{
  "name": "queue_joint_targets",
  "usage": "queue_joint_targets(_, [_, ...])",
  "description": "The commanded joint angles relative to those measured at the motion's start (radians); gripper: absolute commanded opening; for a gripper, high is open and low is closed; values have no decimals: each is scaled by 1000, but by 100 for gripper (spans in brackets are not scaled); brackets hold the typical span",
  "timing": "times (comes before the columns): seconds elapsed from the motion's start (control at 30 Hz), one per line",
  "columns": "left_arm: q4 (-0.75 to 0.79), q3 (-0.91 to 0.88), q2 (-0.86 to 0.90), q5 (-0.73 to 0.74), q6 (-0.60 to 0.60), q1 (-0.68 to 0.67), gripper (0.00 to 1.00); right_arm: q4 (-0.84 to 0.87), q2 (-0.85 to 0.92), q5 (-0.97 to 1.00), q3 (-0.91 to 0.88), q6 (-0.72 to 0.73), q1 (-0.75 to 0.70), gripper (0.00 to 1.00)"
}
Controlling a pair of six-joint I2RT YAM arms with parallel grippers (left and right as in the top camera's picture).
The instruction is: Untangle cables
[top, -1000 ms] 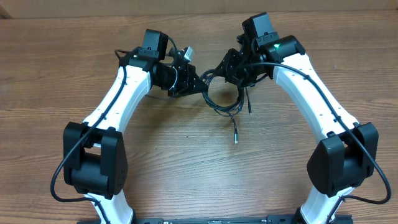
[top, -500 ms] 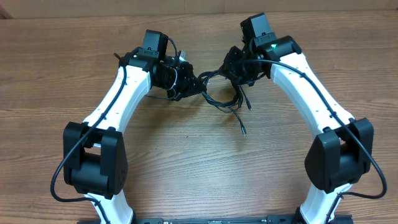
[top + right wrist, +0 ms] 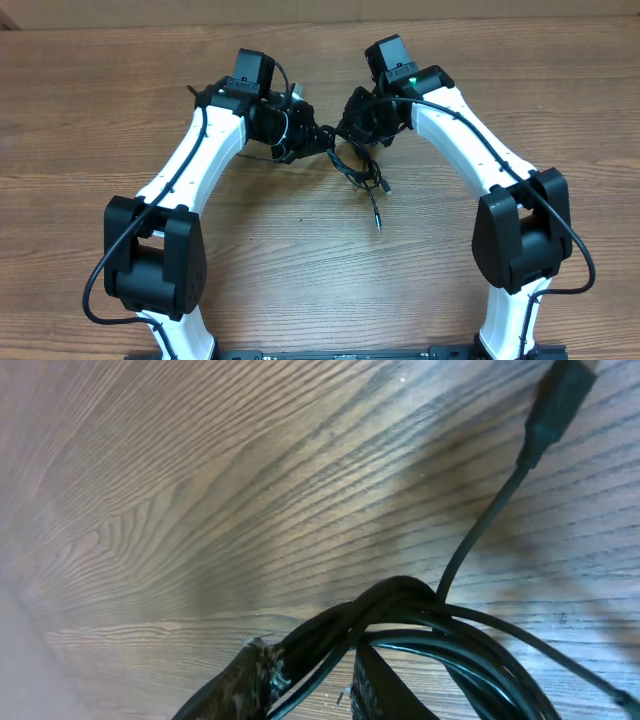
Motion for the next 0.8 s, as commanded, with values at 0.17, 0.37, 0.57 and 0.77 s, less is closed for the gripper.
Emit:
queue_joint_targets(0.17, [6, 29, -33, -50, 62, -6, 4, -12, 18, -32, -10, -95, -3, 25])
queue_joint_targets(0.37, [-42, 29, -33, -478, 133, -8, 4, -53, -2, -277, 22, -271, -84, 26])
queue_joint_targets(0.57, [-170, 173, -45, -625, 291, -14, 4, -151, -116, -255, 50, -376, -175, 30])
queue_joint_targets(0.77, [-382, 458, -53, -1019, 370, -114, 4, -223, -192, -205, 50, -428, -292, 37])
